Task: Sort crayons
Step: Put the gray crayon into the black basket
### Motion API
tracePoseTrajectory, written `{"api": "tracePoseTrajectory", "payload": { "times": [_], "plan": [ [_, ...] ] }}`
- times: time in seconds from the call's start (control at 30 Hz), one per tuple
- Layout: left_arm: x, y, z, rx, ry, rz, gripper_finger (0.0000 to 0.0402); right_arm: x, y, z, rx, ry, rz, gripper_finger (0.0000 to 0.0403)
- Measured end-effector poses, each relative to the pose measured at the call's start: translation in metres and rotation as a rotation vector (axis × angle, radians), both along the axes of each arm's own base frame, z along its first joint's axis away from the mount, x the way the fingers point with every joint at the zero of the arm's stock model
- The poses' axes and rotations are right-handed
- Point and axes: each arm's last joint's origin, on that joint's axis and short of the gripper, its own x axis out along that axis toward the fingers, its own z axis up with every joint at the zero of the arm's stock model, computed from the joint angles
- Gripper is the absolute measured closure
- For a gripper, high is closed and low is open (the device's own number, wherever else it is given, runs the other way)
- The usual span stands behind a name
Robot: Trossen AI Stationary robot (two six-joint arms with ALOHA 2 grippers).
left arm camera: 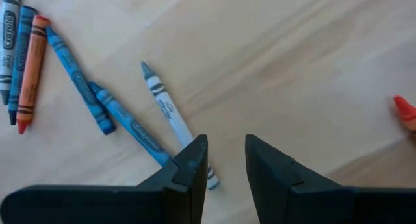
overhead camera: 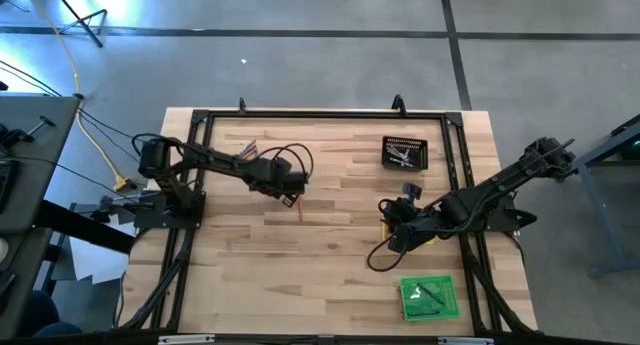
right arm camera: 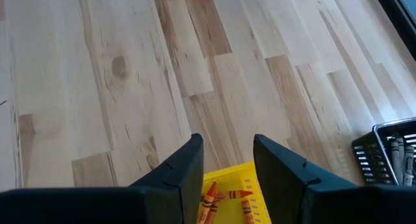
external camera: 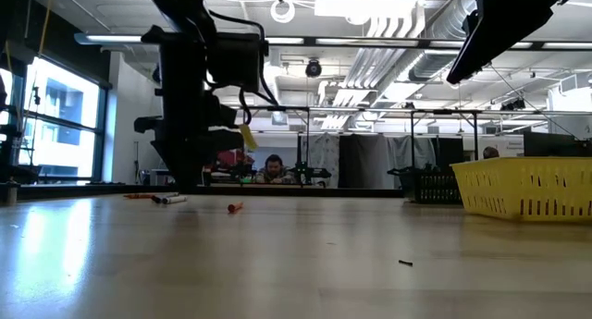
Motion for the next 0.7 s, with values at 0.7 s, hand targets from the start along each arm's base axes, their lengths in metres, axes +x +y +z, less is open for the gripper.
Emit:
{"api": "tracePoseTrajectory", "payload": {
  "times": [0.7],
  "plan": [
    [-0.0070,0.0079,-0.0002,-0.007,0.075,-0.006,0.0312,0.0000,0.0000,0.0000,0.000,0.000,0.000,0.0274]
  ]
}}
